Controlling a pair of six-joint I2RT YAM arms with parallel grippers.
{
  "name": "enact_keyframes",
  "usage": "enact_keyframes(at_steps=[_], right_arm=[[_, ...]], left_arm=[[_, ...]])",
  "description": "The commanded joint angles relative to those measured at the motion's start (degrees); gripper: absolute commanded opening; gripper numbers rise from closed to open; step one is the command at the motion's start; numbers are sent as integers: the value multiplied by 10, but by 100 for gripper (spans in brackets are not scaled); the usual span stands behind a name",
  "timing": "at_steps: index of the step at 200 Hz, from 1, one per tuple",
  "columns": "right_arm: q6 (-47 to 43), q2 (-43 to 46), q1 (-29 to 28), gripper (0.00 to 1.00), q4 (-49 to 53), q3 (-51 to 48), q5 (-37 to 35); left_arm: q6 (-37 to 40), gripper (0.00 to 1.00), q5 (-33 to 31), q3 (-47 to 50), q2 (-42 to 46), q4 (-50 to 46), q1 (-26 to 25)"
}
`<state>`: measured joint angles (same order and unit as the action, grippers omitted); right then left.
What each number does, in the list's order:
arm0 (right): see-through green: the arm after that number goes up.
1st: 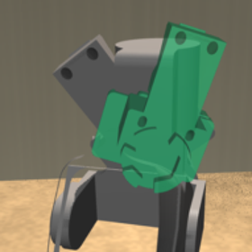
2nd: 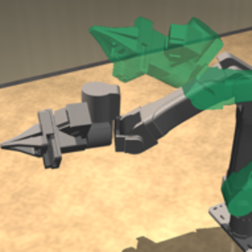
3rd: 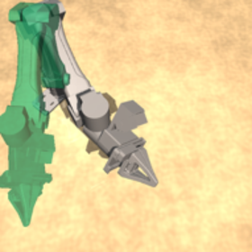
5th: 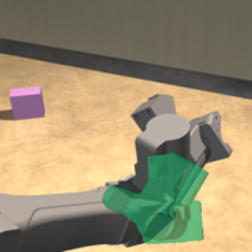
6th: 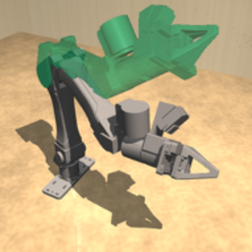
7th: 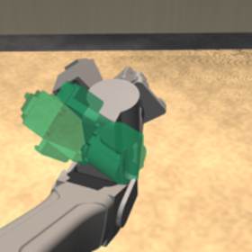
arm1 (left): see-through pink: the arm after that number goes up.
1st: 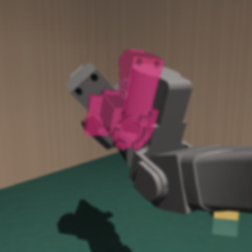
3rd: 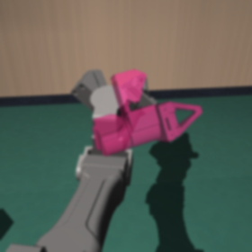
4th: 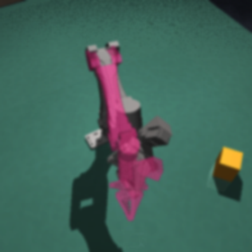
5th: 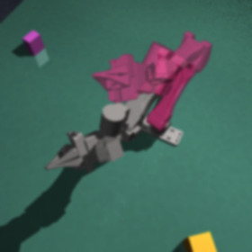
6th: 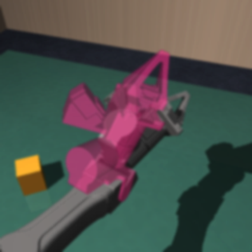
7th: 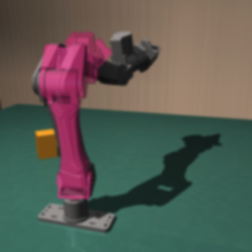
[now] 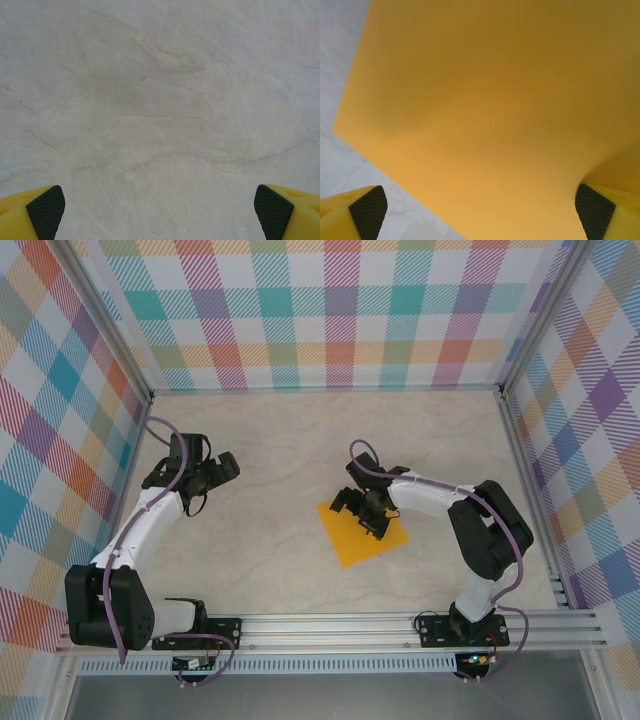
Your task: Fold a paper plane with a square sheet of paper (pick it up from the middle)
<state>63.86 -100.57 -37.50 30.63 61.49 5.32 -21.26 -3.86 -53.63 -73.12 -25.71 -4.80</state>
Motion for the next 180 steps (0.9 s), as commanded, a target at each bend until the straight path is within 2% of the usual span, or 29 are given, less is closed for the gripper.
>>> enact_keyframes(at_steps=[1,24,41,56,88,180], right_arm=[[-43,3,1,100,124,59,-33],[-223,-8,1,100,214,137,-101],[-338,-35,1,100,244,161,-91],[-393,-62,1,100,266,183,-87],[-433,-98,1,100,268,204,-86],[-418,-160,1,100,261,232,-91]], left_arm=[[-3,100,5,-24,-4,-17,-5],[-3,100,10,-25,-4,-18,-5],[-3,100,16,-25,-7,-18,-5],[-3,100,20,-26,-12,-18,-5],[-1,100,26,-28,-16,-21,-6],[2,100,29,-32,-30,-24,-5]])
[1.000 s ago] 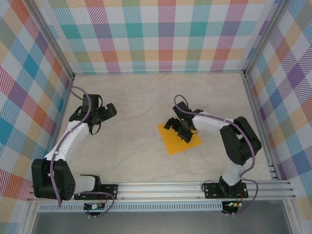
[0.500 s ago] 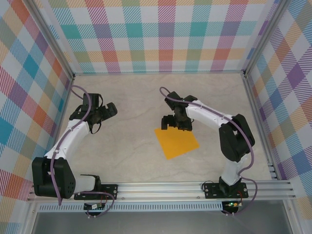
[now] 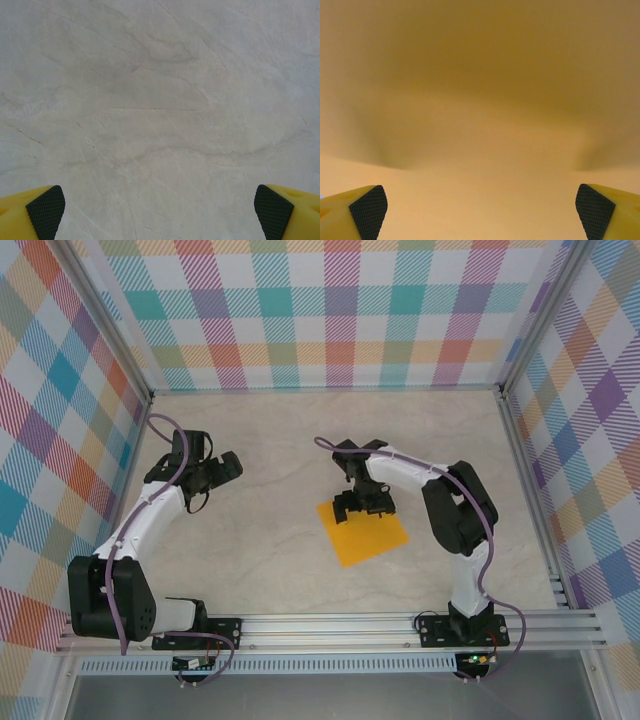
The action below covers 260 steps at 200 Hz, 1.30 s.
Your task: Fold a paper plane with a square sheet of paper (pick it up from the middle)
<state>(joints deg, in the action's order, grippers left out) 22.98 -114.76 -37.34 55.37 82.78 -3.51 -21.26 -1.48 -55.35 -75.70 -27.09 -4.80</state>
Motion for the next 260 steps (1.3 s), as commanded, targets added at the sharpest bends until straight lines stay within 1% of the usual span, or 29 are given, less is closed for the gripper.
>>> enact_keyframes(at_steps=[1,82,111,142,167,227,260], right_arm=[[-9,-19,-1,100,13,19,-3],[-9,-52,-2,100,-4,-6,16],[0,-71,-4,100,-6,-14,6],[4,-90,-8,95,-6,-17,-5],[8,-98,-8,94,-12,-22,-3],[9,-93,-8,91,-20,-31,-7],[10,-76,-8,89,-23,-29,-6]], left_arm=[[2,100,5,-15,-4,-11,-5],[1,100,9,-17,-9,-10,-5],[1,100,6,-18,-9,-14,-5],[1,100,8,-19,-11,-15,-5],[1,100,6,-21,-12,-16,-5],[1,100,4,-24,-17,-20,-5],[1,100,5,-27,-22,-23,-5]])
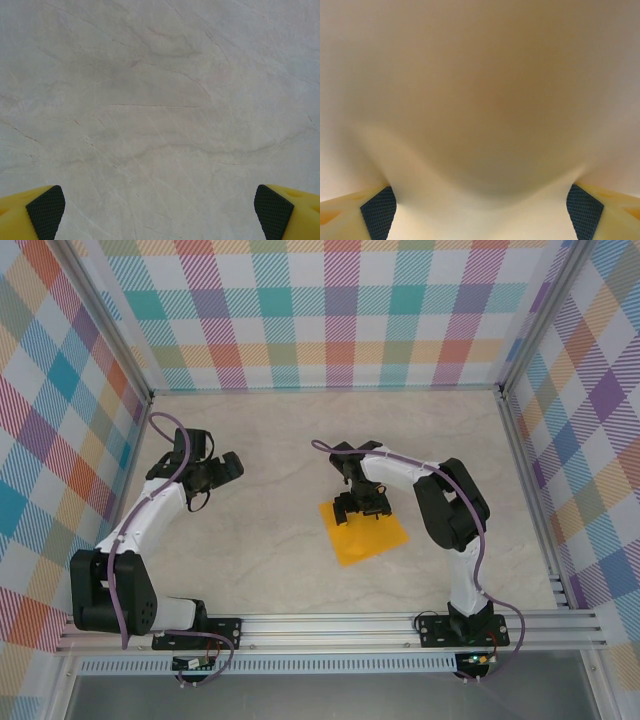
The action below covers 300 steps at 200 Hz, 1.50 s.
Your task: Fold a paper plane with a square sheet of paper (pick it up from the middle)
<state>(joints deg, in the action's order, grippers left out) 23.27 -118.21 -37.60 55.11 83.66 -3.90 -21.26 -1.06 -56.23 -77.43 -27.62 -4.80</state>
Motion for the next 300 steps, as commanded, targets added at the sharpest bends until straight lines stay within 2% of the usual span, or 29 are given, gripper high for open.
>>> enact_keyframes(at_steps=[1,14,76,129,157,193,246,265,284,300], right_arm=[[7,-40,-5,89,-20,-38,-2],[11,-30,-6,89,-19,-36,0],[23,66,-9,100,-11,-53,-16],[7,50,-25,100,-31,-89,17],[11,29,-25,99,-38,-98,12],[21,6,-25,92,-47,-108,-3],[38,48,-25,81,-67,-110,-1],[48,74,-25,71,-80,-110,14],[65,95,-25,53,-104,-109,39],[87,109,-24,43,-122,-113,32]], left_arm=[[1,100,1,-18,-5,-17,-5],[1,100,2,-19,-6,-19,-5],[2,100,7,-21,-7,-23,-5],[3,100,4,-21,-9,-25,-5],[3,100,5,-22,-12,-27,-5],[4,100,6,-21,-12,-28,-5],[4,100,7,-22,-12,-29,-5],[2,100,11,-21,-13,-29,-5],[-11,100,14,-20,-13,-28,-5],[-20,99,51,-17,-13,-17,-5]])
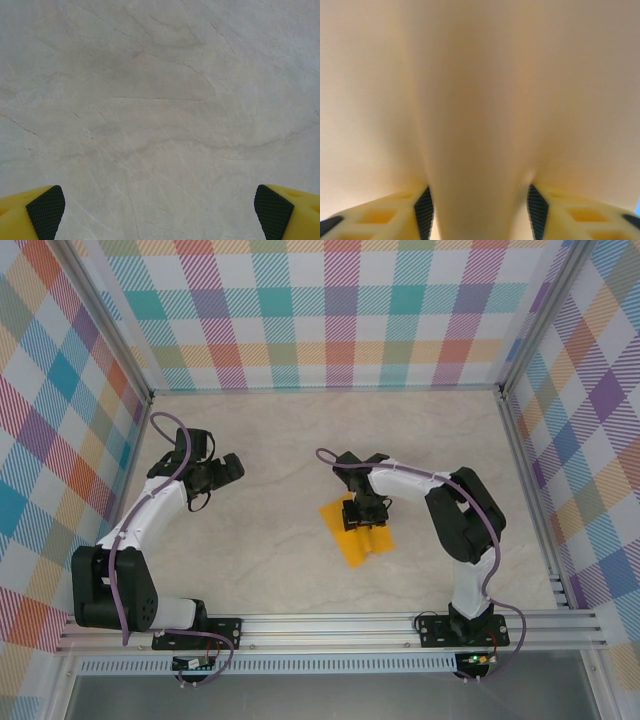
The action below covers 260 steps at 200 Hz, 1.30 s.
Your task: Fold a paper plane with a square sheet of paper (pick it up from the middle)
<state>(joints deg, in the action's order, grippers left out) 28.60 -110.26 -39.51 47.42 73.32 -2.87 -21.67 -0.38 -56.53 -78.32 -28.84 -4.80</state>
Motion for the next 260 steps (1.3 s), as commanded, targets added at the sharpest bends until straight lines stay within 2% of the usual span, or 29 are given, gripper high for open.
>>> enact_keyframes(at_steps=[1,28,55,75,87,110,126,158,184,222,260], right_arm=[[35,30,-5,43,-47,-10,22],[54,55,-4,32,-99,-22,51],[81,87,3,26,-185,-58,118],[109,111,12,25,-257,-89,184],[123,127,16,25,-306,-114,221],[164,165,25,25,-454,-180,299],[176,177,29,26,-500,-205,322],[185,166,40,27,-494,-224,308],[175,141,47,27,-437,-216,253],[167,116,48,28,-402,-208,214],[157,105,48,34,-344,-194,164]], left_arm=[[-17,99,46,-13,-5,-4,-5],[-37,96,108,1,-7,27,-10],[-48,95,131,20,-10,45,-22],[-63,93,154,40,-11,72,-33],[-80,87,172,54,-11,94,-42],[-108,83,191,77,-17,148,-63],[-118,82,190,84,-23,169,-85],[-142,79,186,93,-48,211,-127],[-172,71,196,99,-82,254,-161],[-200,59,204,90,-136,294,-215],[-208,49,208,79,-171,310,-251]])
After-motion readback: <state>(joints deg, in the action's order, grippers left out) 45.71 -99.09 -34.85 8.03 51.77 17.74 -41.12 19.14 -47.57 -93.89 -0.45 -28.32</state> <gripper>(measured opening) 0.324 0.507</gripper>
